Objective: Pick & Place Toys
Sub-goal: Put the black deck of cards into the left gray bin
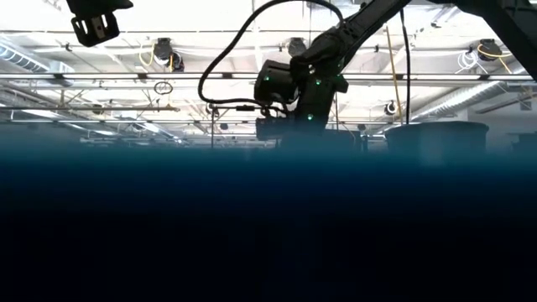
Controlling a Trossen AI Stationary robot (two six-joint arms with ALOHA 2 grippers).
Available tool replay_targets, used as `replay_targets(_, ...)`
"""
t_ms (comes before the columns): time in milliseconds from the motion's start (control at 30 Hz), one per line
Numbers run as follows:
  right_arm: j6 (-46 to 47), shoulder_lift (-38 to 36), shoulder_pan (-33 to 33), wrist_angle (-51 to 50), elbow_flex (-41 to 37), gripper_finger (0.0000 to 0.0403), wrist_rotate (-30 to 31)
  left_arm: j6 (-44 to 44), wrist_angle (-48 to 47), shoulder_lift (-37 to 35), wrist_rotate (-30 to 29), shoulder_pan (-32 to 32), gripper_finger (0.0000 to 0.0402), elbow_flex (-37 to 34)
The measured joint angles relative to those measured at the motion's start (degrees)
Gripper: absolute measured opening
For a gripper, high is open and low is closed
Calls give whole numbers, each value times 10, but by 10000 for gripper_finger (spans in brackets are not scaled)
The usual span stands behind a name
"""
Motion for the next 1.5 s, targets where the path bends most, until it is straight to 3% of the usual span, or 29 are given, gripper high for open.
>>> replay_targets(167,0,0,6,10,-1,345,1,0,0,0,0,0,136,0)
replay_targets(433,45,-13,22,23,-2,297,0,0,1,0,-14,0,136,0)
replay_targets(833,103,-133,64,112,-2,302,5,-45,119,0,-78,37,136,0)
replay_targets(1033,69,-202,90,159,-1,306,110,-99,178,0,-139,94,136,0)
replay_targets(1267,71,-240,95,163,-1,304,141,-158,144,11,-131,164,136,0)
replay_targets(1500,79,-238,96,166,-1,304,138,-115,186,78,-66,212,136,0)
